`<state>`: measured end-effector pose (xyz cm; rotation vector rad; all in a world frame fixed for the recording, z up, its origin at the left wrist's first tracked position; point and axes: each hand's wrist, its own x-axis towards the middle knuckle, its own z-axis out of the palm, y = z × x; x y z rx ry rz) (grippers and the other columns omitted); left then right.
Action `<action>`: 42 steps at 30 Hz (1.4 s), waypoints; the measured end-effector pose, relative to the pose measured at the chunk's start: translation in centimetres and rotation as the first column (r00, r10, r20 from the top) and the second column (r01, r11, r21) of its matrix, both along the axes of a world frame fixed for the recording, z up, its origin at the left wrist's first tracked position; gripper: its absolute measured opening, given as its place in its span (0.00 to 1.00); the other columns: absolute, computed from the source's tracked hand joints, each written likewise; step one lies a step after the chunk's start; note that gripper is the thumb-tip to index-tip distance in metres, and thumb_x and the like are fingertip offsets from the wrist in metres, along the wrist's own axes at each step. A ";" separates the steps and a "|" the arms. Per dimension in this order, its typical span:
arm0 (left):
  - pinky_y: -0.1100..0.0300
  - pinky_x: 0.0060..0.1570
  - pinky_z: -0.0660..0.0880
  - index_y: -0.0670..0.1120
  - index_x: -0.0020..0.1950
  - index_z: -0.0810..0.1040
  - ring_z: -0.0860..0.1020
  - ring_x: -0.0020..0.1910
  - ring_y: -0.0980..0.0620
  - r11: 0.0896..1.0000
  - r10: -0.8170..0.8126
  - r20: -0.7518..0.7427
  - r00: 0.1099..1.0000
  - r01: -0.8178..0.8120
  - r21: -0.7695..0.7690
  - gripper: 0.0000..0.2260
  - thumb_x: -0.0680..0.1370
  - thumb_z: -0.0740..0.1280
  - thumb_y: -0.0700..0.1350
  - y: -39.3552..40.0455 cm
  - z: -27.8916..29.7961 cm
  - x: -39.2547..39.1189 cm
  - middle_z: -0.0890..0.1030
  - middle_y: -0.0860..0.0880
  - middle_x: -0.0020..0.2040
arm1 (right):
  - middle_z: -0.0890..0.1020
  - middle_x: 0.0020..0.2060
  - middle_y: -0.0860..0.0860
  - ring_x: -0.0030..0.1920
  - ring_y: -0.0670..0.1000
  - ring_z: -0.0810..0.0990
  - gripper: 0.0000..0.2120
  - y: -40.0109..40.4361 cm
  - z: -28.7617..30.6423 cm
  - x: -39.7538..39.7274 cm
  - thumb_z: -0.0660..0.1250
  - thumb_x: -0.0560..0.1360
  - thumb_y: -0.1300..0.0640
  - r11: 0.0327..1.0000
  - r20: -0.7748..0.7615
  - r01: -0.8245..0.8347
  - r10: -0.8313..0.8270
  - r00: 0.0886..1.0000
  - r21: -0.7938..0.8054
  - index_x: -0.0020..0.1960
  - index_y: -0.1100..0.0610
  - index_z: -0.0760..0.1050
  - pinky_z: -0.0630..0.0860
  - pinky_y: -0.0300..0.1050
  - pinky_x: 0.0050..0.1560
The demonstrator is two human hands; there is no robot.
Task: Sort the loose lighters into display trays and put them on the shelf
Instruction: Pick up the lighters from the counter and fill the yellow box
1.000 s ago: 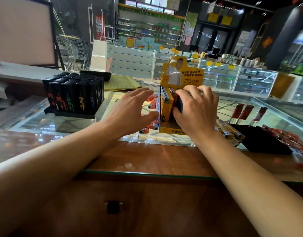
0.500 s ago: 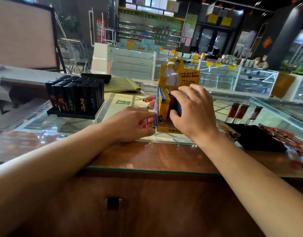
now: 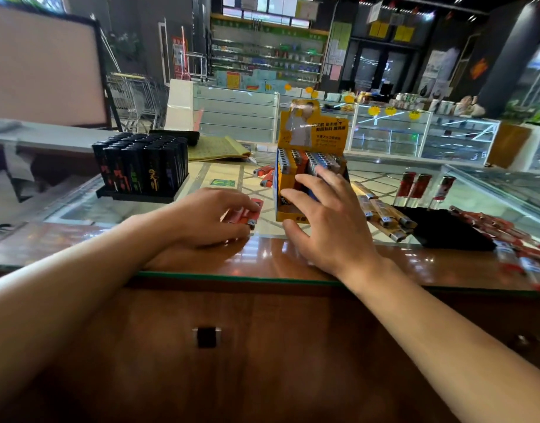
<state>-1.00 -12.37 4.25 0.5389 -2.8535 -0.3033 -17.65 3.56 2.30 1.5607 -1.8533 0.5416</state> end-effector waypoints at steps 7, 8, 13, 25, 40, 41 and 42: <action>0.46 0.67 0.67 0.51 0.75 0.68 0.66 0.71 0.41 0.903 0.429 -0.079 0.900 -0.424 0.076 0.38 0.72 0.62 0.72 0.8 -0.2 -0.3 0.70 0.44 0.73 | 0.74 0.68 0.53 0.74 0.58 0.63 0.24 -0.9 0.0 1.2 0.63 0.75 0.45 0.999 0.072 -0.018 0.015 0.997 0.039 0.67 0.52 0.76 0.59 0.57 0.73; 0.44 0.66 0.67 0.50 0.74 0.68 0.65 0.71 0.40 0.881 0.472 -0.027 0.881 -0.471 0.035 0.40 0.71 0.59 0.75 1.1 -0.2 -0.7 0.70 0.44 0.72 | 0.74 0.68 0.53 0.74 0.58 0.63 0.23 -1.1 0.0 1.4 0.63 0.75 0.45 0.999 0.076 -0.022 0.019 0.997 0.035 0.67 0.53 0.76 0.59 0.56 0.73; 0.47 0.63 0.69 0.49 0.63 0.76 0.70 0.64 0.41 0.887 0.461 0.025 0.887 -0.461 0.005 0.37 0.70 0.56 0.77 1.6 -0.1 -1.7 0.76 0.43 0.63 | 0.74 0.68 0.53 0.73 0.58 0.64 0.24 -1.4 0.0 1.6 0.62 0.75 0.44 0.999 0.117 -0.032 0.029 0.993 0.024 0.67 0.53 0.76 0.60 0.55 0.72; 0.48 0.63 0.69 0.48 0.69 0.73 0.70 0.62 0.43 0.891 0.449 0.083 0.890 -0.453 0.027 0.38 0.67 0.68 0.71 1.0 0.5 -1.1 0.74 0.45 0.63 | 0.71 0.71 0.54 0.75 0.57 0.61 0.23 -1.4 0.0 1.6 0.64 0.76 0.45 0.997 0.109 -0.032 0.024 0.994 0.072 0.68 0.53 0.75 0.57 0.54 0.73; 0.54 0.43 0.69 0.45 0.51 0.76 0.74 0.46 0.47 0.958 0.283 -0.137 0.949 -0.288 -0.016 0.10 0.76 0.68 0.50 1.5 -0.5 -0.6 0.78 0.47 0.47 | 0.69 0.71 0.56 0.74 0.59 0.61 0.19 -1.0 -0.2 1.8 0.67 0.74 0.49 0.998 0.153 -0.061 0.056 0.987 0.023 0.62 0.56 0.78 0.61 0.58 0.72; 0.54 0.43 0.69 0.45 0.51 0.75 0.74 0.46 0.48 0.959 0.273 -0.147 0.951 -0.281 -0.042 0.10 0.77 0.67 0.50 1.5 -0.7 -0.6 0.78 0.47 0.48 | 0.70 0.71 0.56 0.74 0.60 0.62 0.19 -1.0 -0.2 1.8 0.67 0.74 0.49 0.998 0.150 -0.061 0.057 0.987 0.021 0.62 0.56 0.79 0.62 0.58 0.72; 0.55 0.43 0.68 0.45 0.52 0.75 0.74 0.45 0.48 0.957 0.268 -0.162 0.950 -0.281 -0.064 0.09 0.77 0.67 0.49 1.5 -0.9 -0.6 0.78 0.47 0.48 | 0.70 0.71 0.56 0.74 0.60 0.62 0.19 -1.1 -0.2 1.8 0.68 0.74 0.50 0.998 0.147 -0.062 0.059 0.987 0.018 0.62 0.56 0.79 0.62 0.59 0.72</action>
